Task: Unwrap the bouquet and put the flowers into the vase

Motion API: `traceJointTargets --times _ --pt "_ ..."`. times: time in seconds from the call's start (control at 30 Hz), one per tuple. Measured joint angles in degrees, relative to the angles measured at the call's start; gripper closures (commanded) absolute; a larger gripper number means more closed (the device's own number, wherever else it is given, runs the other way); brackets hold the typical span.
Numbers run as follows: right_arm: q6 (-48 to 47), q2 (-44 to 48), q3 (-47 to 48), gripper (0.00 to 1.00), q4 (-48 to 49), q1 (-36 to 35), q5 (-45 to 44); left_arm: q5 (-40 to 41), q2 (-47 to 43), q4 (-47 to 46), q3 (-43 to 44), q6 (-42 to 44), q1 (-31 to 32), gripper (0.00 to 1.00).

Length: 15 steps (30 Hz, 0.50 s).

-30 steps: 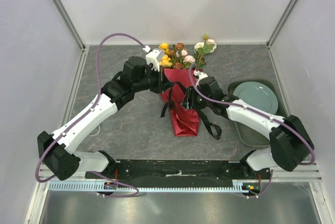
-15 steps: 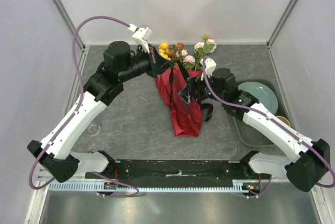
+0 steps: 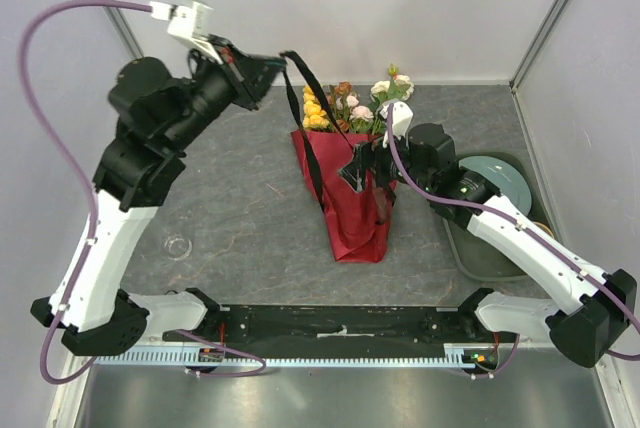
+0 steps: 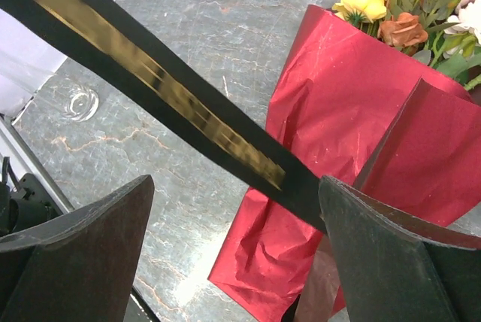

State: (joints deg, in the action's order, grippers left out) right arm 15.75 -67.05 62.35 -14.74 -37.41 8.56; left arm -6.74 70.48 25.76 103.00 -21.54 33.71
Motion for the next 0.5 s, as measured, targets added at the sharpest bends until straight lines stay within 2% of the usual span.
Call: traceJointTargets --times 0.27,0.5 --pt "0.8 -0.2 -0.1 0.02 -0.5 0.0 -3.3 12.0 -2.0 4.3 13.0 11.8 0.0 0.98" --pt "1.0 -0.2 -0.9 0.02 -0.8 0.0 -4.6 19.4 -6.9 7.5 16.8 19.5 0.0 0.98"
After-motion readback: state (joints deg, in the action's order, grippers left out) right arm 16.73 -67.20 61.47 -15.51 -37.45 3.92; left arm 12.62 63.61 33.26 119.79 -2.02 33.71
